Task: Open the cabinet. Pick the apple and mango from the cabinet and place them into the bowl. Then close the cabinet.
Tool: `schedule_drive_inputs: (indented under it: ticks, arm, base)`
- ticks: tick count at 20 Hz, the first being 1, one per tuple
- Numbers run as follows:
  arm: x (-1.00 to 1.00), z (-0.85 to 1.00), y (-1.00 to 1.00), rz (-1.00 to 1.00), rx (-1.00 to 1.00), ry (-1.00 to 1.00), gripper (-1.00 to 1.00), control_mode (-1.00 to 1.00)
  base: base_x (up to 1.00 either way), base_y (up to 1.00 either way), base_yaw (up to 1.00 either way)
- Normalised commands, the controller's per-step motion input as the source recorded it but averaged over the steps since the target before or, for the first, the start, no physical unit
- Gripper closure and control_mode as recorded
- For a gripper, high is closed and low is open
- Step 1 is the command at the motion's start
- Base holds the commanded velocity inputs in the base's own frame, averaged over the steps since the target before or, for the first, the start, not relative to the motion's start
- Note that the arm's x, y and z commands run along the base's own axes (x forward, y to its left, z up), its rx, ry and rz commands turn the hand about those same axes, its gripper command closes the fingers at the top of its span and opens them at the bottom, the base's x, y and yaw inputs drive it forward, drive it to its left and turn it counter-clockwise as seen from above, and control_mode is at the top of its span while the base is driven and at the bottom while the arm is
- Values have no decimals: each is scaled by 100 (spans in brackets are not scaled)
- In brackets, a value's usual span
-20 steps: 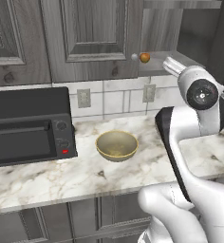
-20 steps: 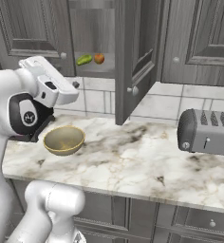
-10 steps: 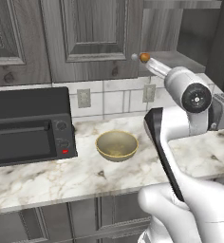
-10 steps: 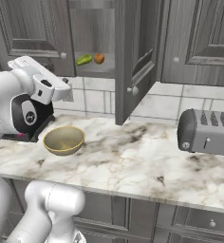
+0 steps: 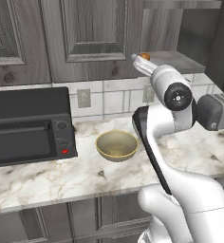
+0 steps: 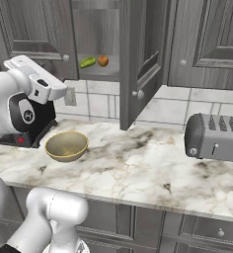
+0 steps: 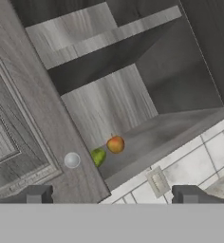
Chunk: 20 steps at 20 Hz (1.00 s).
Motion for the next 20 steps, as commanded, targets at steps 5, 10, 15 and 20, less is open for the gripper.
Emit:
schedule_drive_inputs:
  ticks: [5, 10, 15, 20]
  arm:
    - [36, 0, 21, 4, 0, -13, -100, -100]
    - [43, 0, 5, 2, 0, -4, -100, -100]
    - [51, 0, 0, 0, 0, -4, -100, -100]
    - [42, 0, 11, 0, 0, -2, -100, -100]
  base:
    - [0, 0, 0]
    - [0, 0, 0]
    - [0, 0, 0]
    - [0, 0, 0]
